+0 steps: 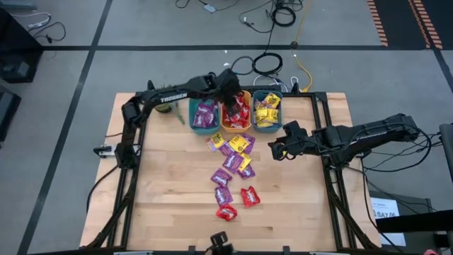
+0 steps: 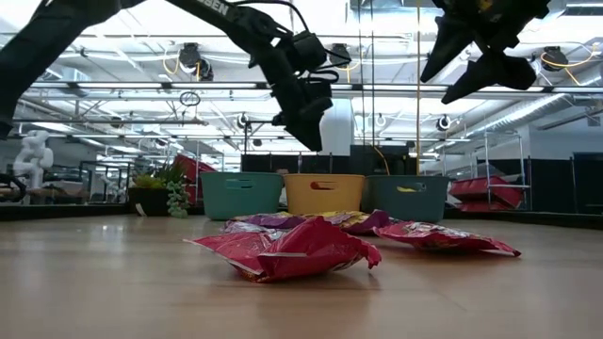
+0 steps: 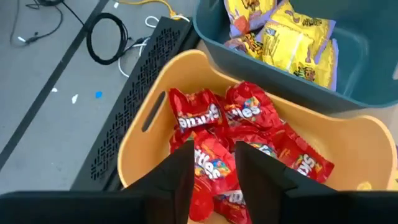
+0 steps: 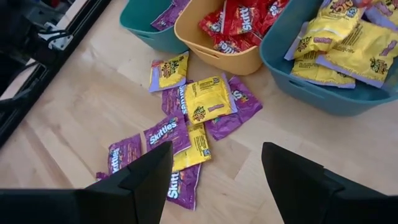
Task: Sort candy
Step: Put the red candy into the yellow bin
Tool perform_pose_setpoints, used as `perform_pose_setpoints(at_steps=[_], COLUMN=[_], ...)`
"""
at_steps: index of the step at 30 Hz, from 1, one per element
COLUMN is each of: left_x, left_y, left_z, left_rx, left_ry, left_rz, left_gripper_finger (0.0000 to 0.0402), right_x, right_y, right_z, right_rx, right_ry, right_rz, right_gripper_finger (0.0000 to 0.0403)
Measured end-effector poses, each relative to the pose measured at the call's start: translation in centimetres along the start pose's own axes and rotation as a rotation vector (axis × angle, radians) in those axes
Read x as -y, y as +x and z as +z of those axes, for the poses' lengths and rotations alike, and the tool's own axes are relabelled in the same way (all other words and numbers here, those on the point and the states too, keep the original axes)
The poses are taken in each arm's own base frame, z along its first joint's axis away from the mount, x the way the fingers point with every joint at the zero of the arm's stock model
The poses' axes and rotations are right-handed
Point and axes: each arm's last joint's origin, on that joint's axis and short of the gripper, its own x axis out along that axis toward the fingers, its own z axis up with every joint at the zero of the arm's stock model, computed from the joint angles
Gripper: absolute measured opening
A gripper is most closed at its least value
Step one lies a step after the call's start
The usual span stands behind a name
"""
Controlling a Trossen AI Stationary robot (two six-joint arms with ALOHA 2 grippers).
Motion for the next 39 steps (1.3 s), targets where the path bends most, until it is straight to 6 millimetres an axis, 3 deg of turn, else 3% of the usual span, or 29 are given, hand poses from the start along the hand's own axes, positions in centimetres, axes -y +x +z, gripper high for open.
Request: perform_pose_setpoints(at_steps=[39], left_x=[0.51], left_y=[-0.39], left_z=[-0.39], left_rx=[-0.055], left_ry=[0.054], left_rz=[-0.008], left_gripper_finger=[0.0135], right_x=[0.05], right_y=[0.0], right_z=[0.05], right_rx=[0.021], right_ry=[-0.063], right_rz=[-0.013], right_gripper_finger=[0.0238])
